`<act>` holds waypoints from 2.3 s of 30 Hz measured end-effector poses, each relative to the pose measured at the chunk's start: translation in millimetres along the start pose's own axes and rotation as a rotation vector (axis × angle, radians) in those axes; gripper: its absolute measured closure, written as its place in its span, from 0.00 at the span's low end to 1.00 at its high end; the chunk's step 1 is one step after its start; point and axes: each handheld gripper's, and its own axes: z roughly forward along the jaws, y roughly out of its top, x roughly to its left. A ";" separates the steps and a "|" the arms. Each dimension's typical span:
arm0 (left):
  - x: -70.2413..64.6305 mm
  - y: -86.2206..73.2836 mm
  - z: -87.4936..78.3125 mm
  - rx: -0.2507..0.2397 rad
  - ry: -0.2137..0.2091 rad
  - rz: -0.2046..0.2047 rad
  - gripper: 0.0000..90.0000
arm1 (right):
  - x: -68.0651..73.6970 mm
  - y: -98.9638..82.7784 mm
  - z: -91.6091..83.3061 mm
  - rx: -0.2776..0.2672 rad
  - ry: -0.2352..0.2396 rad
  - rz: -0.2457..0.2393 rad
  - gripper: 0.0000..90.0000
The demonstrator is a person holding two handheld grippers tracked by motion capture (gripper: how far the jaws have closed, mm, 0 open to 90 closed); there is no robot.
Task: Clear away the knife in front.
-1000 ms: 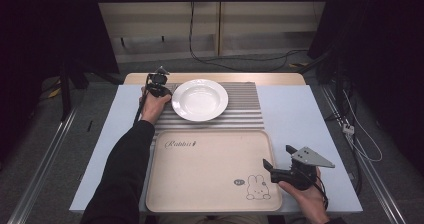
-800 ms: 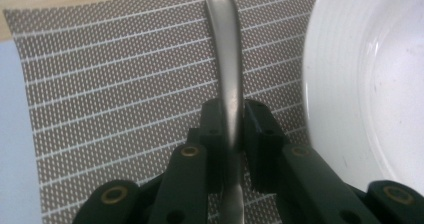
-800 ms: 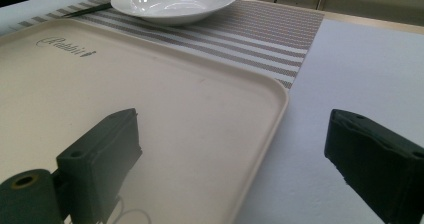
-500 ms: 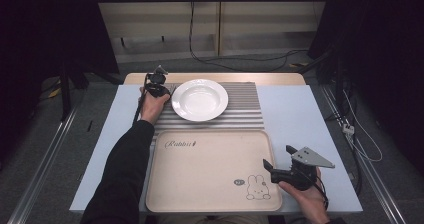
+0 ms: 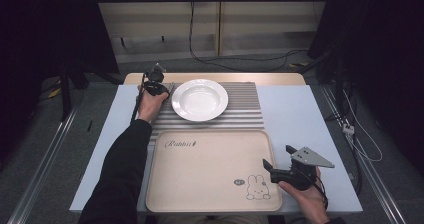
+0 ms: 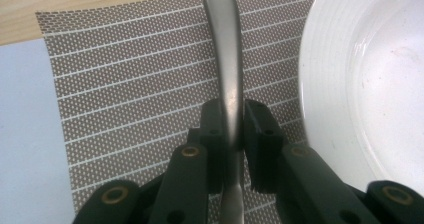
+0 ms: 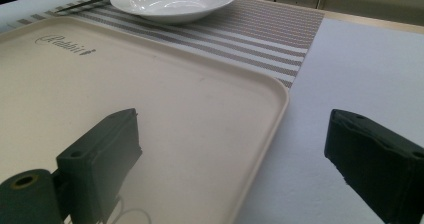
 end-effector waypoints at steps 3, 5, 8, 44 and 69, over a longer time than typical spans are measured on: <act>2.7 0.4 -4.5 0.001 -0.001 0.004 0.88 | 0.0 0.0 0.0 0.000 0.001 -0.001 0.08; 2.8 0.2 -6.9 0.000 0.004 0.006 0.88 | 0.0 0.1 0.2 0.000 0.001 -0.001 0.08; 2.8 -0.2 -10.6 -0.002 0.004 0.009 0.88 | 0.2 0.2 0.3 0.001 0.002 -0.002 0.08; -24.9 -17.1 -79.7 -0.073 -0.027 0.115 0.88 | 1.6 0.7 -1.5 -0.008 0.002 -0.010 0.08; -52.6 -63.8 -101.3 -0.105 -0.027 0.158 0.88 | 3.0 1.4 -1.4 -0.011 0.008 -0.012 0.08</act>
